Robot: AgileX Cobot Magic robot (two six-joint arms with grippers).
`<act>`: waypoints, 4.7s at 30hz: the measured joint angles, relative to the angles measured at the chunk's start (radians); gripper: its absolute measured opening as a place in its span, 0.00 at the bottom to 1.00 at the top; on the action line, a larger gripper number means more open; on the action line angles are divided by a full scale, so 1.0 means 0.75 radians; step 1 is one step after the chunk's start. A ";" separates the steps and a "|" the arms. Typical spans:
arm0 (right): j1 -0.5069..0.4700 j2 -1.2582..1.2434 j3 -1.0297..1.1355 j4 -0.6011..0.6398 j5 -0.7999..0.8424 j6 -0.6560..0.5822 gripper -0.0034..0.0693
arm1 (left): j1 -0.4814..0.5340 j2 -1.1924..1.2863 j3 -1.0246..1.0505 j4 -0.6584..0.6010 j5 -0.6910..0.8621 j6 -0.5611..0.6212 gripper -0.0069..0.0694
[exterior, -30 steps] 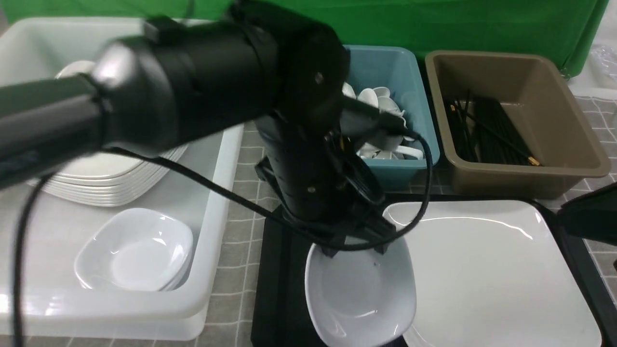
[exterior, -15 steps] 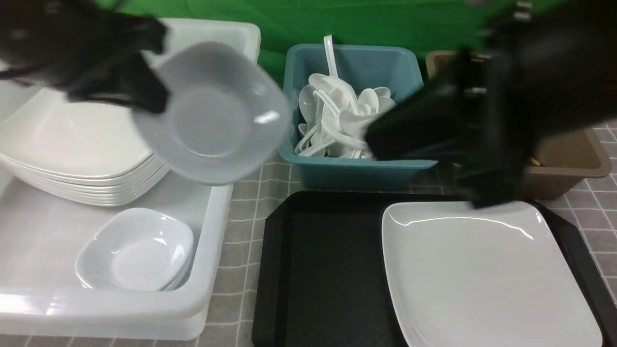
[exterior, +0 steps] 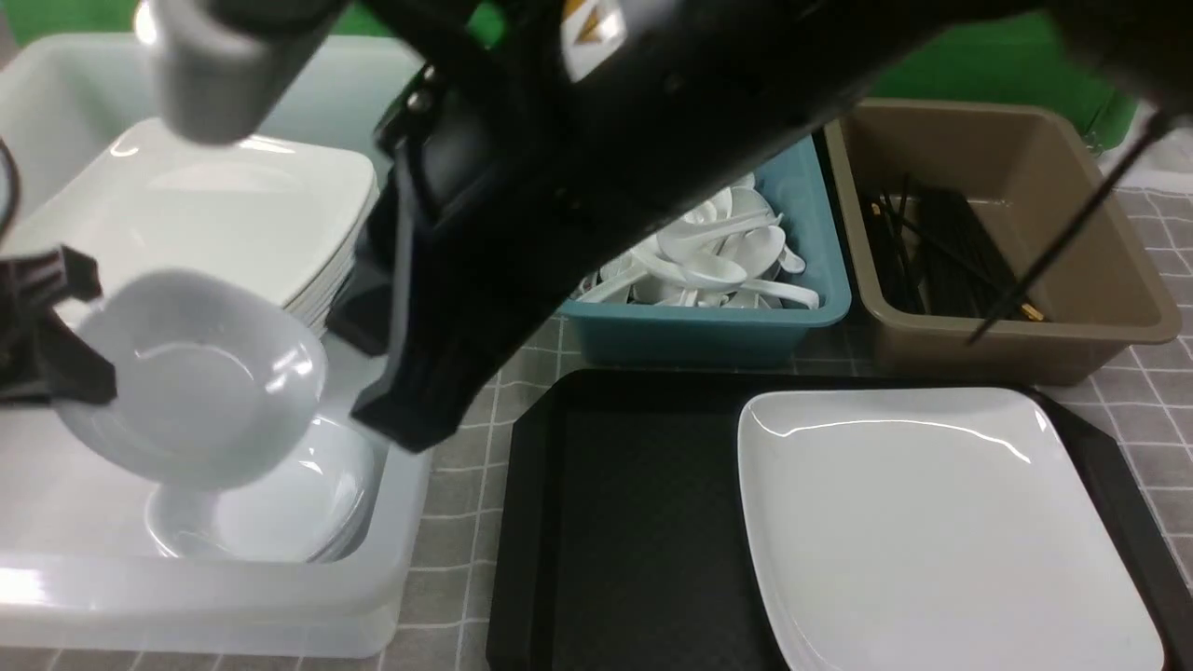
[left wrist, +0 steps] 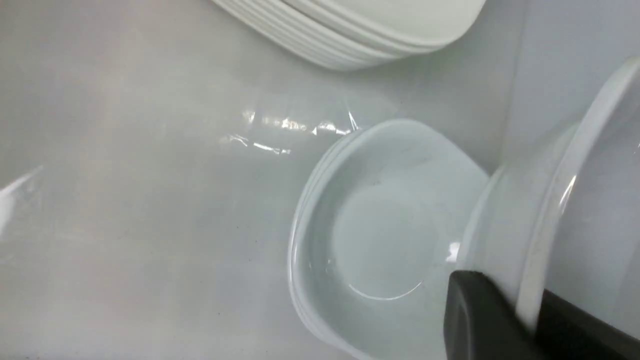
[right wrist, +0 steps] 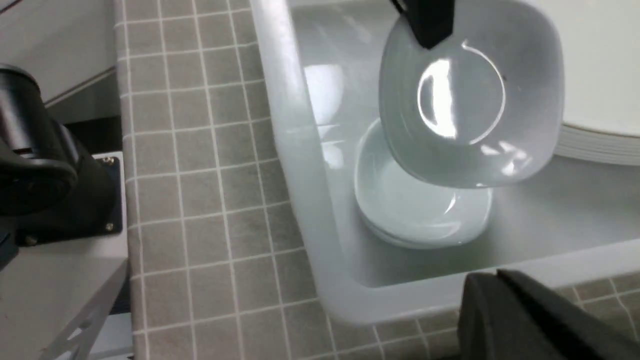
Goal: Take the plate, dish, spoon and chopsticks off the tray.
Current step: Use the left arm to put the small plate into the large storage box on the left, then use the left arm to grab a plate from the dinner plate, then use the left arm to put the plate into the large storage box on the left
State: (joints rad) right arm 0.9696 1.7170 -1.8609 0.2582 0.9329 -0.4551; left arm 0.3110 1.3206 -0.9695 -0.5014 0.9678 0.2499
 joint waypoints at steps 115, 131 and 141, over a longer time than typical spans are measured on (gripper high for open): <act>-0.706 -1.174 1.121 -0.447 0.058 0.674 0.10 | -1.328 0.946 -1.335 0.311 0.171 -0.333 0.13; -0.706 -1.034 0.841 -0.313 0.064 0.547 0.10 | -1.079 0.617 -1.332 0.194 0.194 -0.290 0.13; -0.617 -0.670 0.462 -0.190 0.168 0.390 0.08 | -0.522 0.458 -1.326 -0.125 0.231 -0.171 0.13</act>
State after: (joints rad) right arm 0.5071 1.2147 -1.5141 0.1156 1.0590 -0.1626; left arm -0.0802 1.6641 -1.9643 -0.5954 1.1413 0.1214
